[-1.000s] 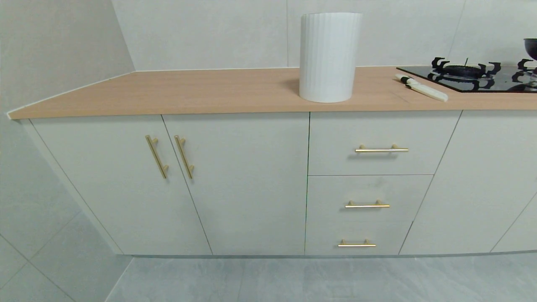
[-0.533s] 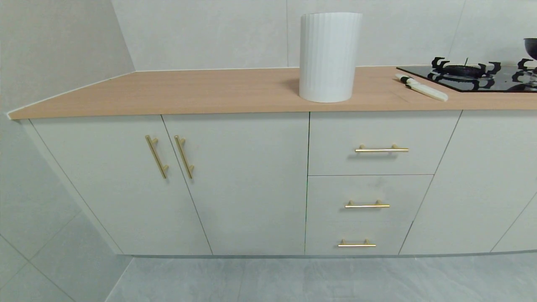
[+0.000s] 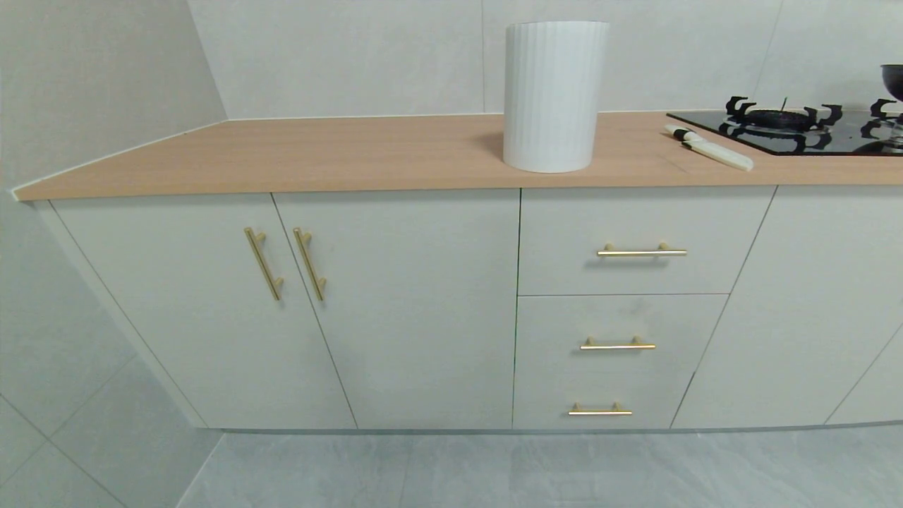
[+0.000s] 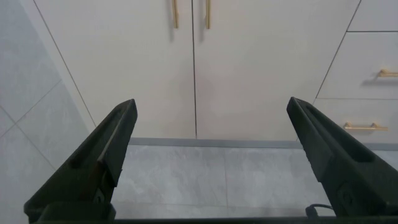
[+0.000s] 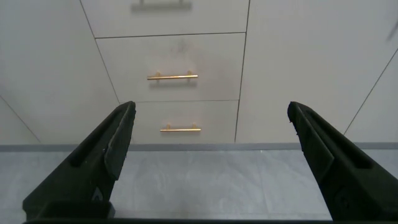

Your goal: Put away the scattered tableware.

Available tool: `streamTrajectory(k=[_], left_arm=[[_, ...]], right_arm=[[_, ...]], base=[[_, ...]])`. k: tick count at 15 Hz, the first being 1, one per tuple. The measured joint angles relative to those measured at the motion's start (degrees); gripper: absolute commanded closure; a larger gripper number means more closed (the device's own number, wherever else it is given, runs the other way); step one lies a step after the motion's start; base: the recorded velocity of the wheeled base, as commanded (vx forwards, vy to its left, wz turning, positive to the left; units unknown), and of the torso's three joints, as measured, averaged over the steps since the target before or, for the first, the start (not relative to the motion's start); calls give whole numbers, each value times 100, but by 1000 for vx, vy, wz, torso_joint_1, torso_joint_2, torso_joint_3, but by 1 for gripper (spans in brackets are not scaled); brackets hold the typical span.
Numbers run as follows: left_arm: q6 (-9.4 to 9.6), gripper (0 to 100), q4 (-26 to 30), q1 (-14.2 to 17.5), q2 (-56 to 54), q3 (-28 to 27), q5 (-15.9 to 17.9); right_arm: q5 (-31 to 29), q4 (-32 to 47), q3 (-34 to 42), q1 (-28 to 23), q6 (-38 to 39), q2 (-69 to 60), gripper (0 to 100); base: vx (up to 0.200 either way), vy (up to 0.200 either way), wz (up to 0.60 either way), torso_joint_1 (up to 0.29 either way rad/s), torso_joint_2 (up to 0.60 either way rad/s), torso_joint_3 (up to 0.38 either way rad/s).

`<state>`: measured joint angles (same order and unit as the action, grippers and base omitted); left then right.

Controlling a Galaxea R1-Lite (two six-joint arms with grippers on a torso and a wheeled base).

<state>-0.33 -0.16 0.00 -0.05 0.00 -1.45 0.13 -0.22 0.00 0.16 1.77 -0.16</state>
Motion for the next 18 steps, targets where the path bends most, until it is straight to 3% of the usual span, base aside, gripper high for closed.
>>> streamTrajectory(k=[2,18], left_arm=[[0,0,0,0,0,0,6],[-10,0,-2,-2,0,-10,6]], right_arm=[[2,1,0,0,12,0,0],[2,6,0,0,15,2,0]], base=[[0,0,0,0,0,0],[200,0,0,3,0,3]])
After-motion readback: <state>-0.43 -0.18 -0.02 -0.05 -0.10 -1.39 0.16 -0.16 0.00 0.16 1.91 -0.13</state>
